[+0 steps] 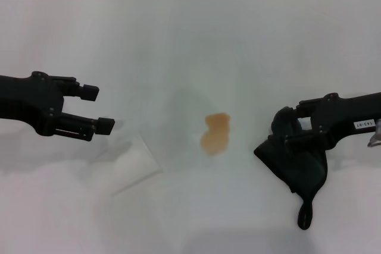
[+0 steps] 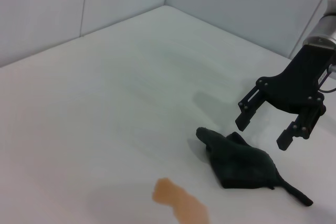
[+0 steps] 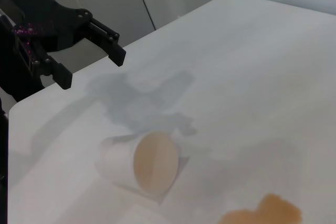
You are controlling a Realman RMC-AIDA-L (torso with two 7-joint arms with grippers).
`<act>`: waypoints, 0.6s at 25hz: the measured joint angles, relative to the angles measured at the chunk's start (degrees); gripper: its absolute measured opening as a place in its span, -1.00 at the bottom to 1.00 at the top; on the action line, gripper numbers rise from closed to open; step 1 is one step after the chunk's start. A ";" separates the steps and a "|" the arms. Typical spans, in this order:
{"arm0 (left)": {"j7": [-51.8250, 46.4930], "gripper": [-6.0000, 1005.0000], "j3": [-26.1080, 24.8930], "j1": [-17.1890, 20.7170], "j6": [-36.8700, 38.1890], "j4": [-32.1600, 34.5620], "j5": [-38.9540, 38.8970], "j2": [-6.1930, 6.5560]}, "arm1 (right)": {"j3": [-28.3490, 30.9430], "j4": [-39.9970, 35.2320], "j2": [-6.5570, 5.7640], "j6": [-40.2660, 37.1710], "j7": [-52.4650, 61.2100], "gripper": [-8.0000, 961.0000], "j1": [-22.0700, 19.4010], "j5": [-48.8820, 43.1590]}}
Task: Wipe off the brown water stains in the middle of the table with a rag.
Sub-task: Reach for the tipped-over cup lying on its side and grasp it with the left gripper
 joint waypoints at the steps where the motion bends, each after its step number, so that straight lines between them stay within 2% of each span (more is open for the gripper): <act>1: -0.01 0.76 0.00 -0.02 0.00 0.00 0.01 -0.01 | 0.00 0.00 0.00 0.00 0.00 0.51 0.02 0.00; 11: -0.15 0.76 0.00 -0.18 0.00 0.00 0.49 -0.03 | 0.00 0.00 -0.02 0.03 -0.01 0.51 0.06 -0.02; 15: -1.00 0.75 0.03 -1.37 0.48 -0.40 1.81 0.20 | 0.01 0.00 -0.02 0.43 -0.01 0.51 0.05 -0.07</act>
